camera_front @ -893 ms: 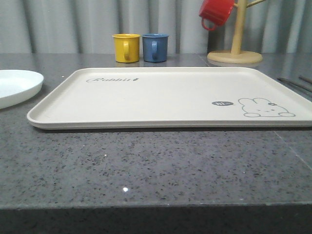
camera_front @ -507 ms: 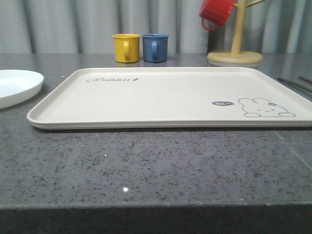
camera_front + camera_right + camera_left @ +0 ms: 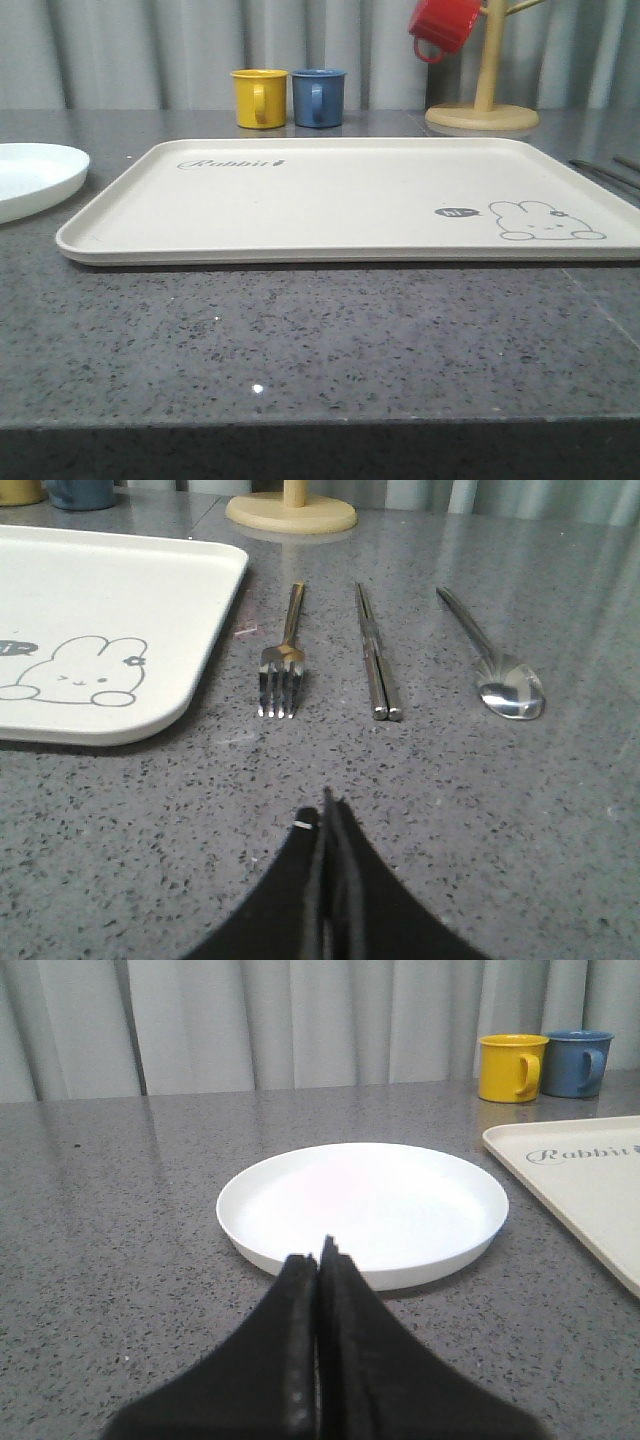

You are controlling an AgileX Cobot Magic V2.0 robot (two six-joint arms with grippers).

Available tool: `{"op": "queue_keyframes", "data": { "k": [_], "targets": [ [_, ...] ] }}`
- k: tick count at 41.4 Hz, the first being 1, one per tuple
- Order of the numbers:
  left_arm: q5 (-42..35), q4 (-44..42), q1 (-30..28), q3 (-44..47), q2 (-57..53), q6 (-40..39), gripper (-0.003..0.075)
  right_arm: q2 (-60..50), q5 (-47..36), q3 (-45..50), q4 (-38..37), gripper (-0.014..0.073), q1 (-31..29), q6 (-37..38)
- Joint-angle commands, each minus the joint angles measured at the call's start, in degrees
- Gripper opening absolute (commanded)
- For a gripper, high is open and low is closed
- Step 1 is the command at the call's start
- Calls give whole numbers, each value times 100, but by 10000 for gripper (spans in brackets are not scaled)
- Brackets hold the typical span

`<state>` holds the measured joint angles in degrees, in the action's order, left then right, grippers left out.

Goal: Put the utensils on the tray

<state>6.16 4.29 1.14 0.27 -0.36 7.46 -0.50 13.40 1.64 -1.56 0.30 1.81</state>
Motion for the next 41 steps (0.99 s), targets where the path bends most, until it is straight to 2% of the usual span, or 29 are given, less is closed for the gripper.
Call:
{"op": "queue_keyframes", "data": {
  "k": [1,11,17,21,26,30,41],
  "targets": [
    [-492,49,-9,21,-116,-66,-19,-95,-474,-29,-50,-113,-32,-28],
    [-678,49,-9,21,-116,-66,-19,-95,-891,-29,-11,-113,-32,-28],
    [-1697,49,-9,-27,-116,-66,-19,-95,-1340,-101,-11,-113,-30,-28],
    [-2009,49,-9,-243,-116,-66,-19,-95,-1340,-332,-11,-113,-32,-28],
    [-1754,49,-9,-776,-39,-66,-19,-49,-1244,-844,-11,-113,-30,-28],
    [-1178,49,-9,-1367,217,-66,-19,148,-913,-1379,-11,-113,-30,-28],
    [-97,-461,-9,-2631,1683,-66,-19,1557,205,-2939,-11,-104,-30,-28]
  ]
}}
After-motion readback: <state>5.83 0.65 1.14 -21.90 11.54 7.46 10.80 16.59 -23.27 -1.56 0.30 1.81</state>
